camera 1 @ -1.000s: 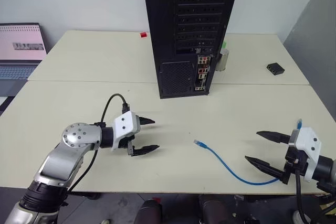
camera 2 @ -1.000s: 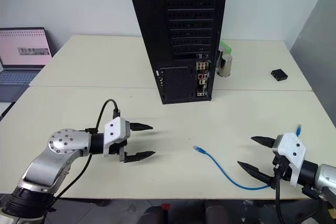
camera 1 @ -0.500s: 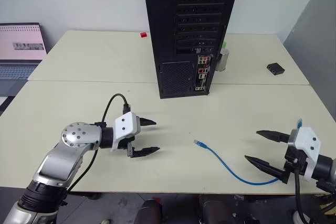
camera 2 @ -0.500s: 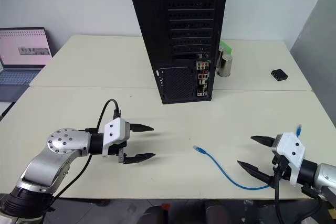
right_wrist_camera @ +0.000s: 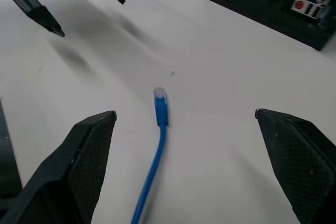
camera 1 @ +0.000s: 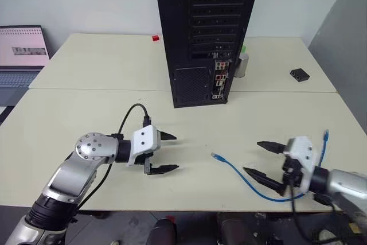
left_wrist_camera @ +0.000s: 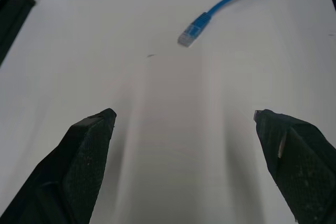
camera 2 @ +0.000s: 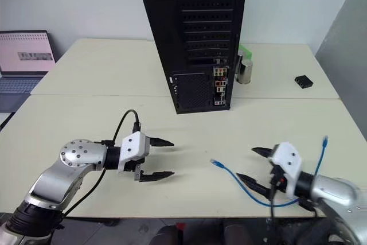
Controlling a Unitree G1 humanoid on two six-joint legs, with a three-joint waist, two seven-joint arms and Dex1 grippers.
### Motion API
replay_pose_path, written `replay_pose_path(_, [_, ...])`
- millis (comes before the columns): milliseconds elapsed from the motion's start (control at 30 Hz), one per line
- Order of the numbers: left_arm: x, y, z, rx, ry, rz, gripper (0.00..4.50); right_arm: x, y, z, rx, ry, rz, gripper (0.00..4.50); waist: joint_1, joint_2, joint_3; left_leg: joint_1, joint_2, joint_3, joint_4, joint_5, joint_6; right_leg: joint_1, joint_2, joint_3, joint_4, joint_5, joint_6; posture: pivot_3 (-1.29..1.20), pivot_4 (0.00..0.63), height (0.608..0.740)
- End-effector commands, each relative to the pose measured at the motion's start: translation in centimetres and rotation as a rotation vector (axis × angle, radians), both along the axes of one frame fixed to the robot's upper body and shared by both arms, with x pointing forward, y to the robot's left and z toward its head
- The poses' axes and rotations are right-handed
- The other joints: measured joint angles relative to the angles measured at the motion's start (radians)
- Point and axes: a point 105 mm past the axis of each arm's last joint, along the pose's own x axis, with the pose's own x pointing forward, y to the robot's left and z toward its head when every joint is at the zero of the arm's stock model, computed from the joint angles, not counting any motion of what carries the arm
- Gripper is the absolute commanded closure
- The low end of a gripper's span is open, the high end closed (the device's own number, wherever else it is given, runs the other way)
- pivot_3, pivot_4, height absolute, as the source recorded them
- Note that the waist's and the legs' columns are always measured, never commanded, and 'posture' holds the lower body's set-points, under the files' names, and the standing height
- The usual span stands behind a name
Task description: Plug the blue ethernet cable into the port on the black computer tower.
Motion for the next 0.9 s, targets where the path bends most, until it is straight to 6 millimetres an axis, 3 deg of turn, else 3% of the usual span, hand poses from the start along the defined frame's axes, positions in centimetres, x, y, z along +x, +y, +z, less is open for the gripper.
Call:
replay_pose_path(33, [-0.4, -0.3, 1.0, 0.0, -0.033, -0.033, 0.0, 0.7, 1.5, -0.9, -0.009, -0.024, 0.022, 0.01, 0.0, -0.001, 0.0, 0.0, 0.0, 0.0, 0.0, 0.0, 0.0, 0.0, 0.0, 0.0, 0.0, 0.0, 0.0, 0.0, 0.15, 0.74])
replay_pose_path(267, [-1.0, -0.2, 0.9, 0.006, -0.021, -0.037, 0.0, 1.4, 2.7, -4.2, -0.076, 0.02, 0.062, 0.01, 0.0, -0.001, 0.0, 0.0, 0.0, 0.0, 0.0, 0.0, 0.0, 0.0, 0.0, 0.0, 0.0, 0.0, -0.001, 0.0, 0.15, 0.74])
replay_pose_path(500, [-1.8, -0.7, 1.0, -0.024, 0.007, -0.077, 0.0, 2.3, 3.0, -5.4, -0.116, 0.045, 0.058, 1.36, 0.0, -0.001, 0.0, 0.0, 0.0, 0.0, 0.0, 0.0, 0.0, 0.0, 0.0, 0.0, 0.0, 0.0, -0.001, 0.0, 0.15, 0.74])
replay_pose_path(700, [-2.0, -1.0, 0.7, -0.015, 0.01, -0.106, 0.0, 2.8, 2.9, -5.9, -0.146, 0.049, 0.055, 2.81, 0.0, -0.001, 0.0, 0.0, 0.0, 0.0, 0.0, 0.0, 0.0, 0.0, 0.0, 0.0, 0.0, 0.001, -0.001, 0.0, 0.15, 0.74])
replay_pose_path(900, [-1.7, -1.4, 0.7, -0.02, 0.004, -0.123, 0.0, 3.1, 3.7, -4.5, -0.155, -0.019, 0.095, 4.13, 0.0, -0.001, 0.0, 0.0, 0.0, 0.0, 0.0, 0.0, 0.0, 0.0, 0.0, 0.0, 0.0, 0.001, -0.001, 0.0, 0.15, 0.74])
